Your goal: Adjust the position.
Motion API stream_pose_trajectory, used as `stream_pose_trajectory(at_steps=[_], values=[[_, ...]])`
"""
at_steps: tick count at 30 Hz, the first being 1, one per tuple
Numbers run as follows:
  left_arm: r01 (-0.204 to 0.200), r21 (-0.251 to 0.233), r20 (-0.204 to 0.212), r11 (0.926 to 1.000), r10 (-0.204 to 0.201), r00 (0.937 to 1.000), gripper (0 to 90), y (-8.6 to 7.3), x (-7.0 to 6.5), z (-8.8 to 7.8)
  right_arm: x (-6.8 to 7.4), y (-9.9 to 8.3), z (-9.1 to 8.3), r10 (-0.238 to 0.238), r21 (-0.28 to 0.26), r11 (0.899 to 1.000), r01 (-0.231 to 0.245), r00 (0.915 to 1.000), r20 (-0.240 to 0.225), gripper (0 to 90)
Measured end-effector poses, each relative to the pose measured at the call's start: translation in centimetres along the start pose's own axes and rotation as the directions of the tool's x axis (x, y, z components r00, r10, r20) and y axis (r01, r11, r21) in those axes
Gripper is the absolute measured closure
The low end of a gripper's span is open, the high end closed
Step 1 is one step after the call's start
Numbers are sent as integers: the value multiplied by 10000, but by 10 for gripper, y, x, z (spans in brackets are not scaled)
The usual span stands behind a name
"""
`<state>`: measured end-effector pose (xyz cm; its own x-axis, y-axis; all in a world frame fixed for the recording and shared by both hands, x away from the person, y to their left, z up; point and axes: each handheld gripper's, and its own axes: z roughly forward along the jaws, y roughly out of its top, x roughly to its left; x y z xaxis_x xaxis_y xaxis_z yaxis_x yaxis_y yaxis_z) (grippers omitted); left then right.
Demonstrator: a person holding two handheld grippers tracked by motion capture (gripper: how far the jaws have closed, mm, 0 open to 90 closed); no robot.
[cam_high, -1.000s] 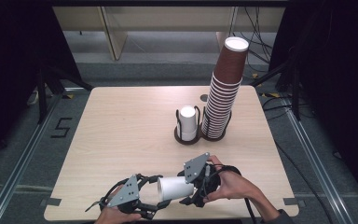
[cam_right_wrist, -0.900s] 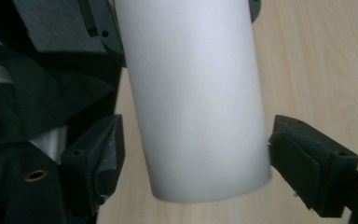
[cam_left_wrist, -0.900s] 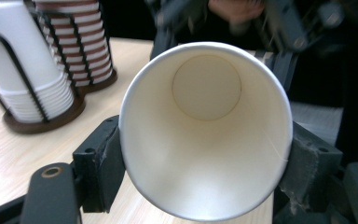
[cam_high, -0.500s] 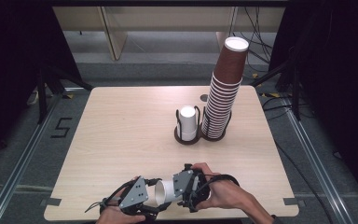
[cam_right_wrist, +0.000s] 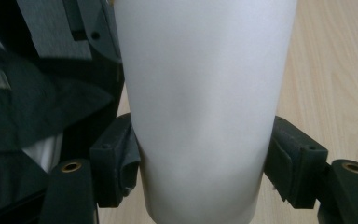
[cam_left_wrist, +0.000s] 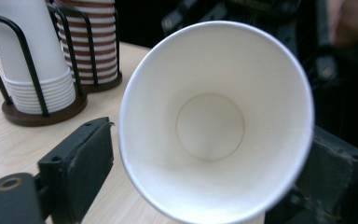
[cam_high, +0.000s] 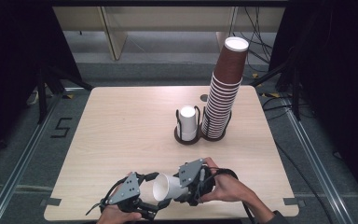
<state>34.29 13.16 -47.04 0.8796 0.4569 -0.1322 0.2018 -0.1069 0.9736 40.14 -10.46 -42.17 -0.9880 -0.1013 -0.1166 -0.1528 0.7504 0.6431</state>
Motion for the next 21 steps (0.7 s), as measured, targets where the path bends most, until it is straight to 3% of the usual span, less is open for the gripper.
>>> stream_pose_trajectory(at_steps=[2,6,7,10,14,18,21], values=[[314,-394,121,9987,-310,9994,140,0,-1,2,-2,-4,-3,346,-442,9984,-351,9993,-114,331],[233,-404,106,9989,-229,9997,142,0,-1,3,-3,-5,-2,395,-564,9976,-406,9990,-204,329],[235,-420,41,9988,-234,9997,142,0,-2,3,-1,-4,0,731,-702,9947,-756,9966,-371,328],[225,-329,-151,9992,-230,9996,144,1,-3,2,-1,-4,3,879,-801,9926,-918,9948,-515,326],[386,-696,84,9968,-381,9992,184,1,-1,2,-2,-5,5,1011,-1031,9889,-1074,9928,-644,323],[393,-565,-19,9976,-395,9992,213,3,1,-2,-3,-7,9,1270,-1322,9819,-1355,9894,-710,314],[307,-558,-198,9980,-318,9993,224,5,2,-2,-5,-9,10,1565,-1233,9789,-1628,9859,-598,219]])
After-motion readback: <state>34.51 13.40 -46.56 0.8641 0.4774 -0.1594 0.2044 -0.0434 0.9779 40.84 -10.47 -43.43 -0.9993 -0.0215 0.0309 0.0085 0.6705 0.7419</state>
